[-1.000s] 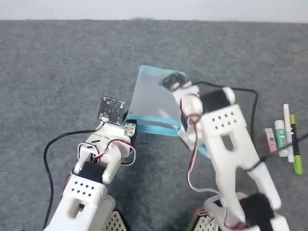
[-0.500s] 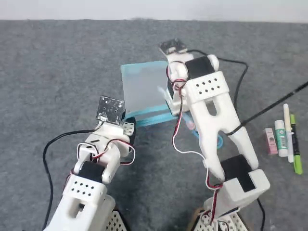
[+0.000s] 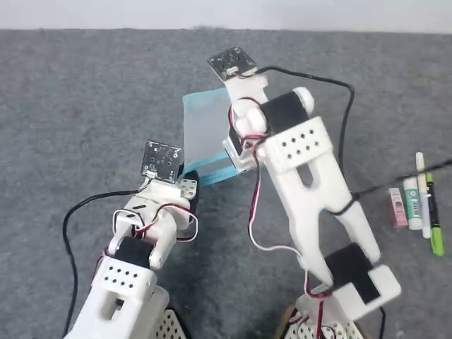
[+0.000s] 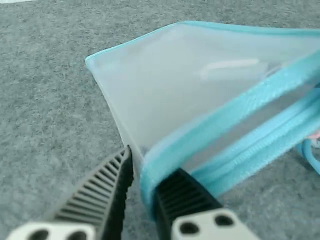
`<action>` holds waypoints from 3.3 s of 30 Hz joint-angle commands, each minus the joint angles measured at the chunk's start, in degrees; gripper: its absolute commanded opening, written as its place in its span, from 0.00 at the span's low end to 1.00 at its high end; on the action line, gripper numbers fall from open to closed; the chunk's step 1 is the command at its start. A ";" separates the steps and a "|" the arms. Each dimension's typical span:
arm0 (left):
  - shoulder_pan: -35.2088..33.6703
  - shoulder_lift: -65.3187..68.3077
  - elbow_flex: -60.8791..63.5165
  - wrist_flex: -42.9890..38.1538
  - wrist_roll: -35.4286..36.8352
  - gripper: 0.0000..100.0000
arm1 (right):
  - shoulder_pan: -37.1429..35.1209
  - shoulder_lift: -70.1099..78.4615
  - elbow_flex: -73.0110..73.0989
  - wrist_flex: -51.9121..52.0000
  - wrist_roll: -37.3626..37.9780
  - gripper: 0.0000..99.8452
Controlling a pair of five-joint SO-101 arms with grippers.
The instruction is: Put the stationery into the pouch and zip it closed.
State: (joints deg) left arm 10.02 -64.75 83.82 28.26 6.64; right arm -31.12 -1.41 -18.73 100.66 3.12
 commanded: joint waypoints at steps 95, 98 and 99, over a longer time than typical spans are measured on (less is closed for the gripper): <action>0.79 0.88 -0.92 0.09 -3.69 0.01 | 75.82 1.10 32.44 -25.80 60.40 0.17; 0.79 0.88 -0.84 0.09 -3.69 0.01 | 77.32 6.02 29.45 -27.56 60.48 0.15; 0.79 0.97 -0.84 0.09 -3.69 0.01 | 77.76 7.34 28.22 -27.56 60.57 0.15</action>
State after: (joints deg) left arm 10.20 -64.75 83.82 28.26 2.51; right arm 44.84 4.57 13.98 74.73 62.55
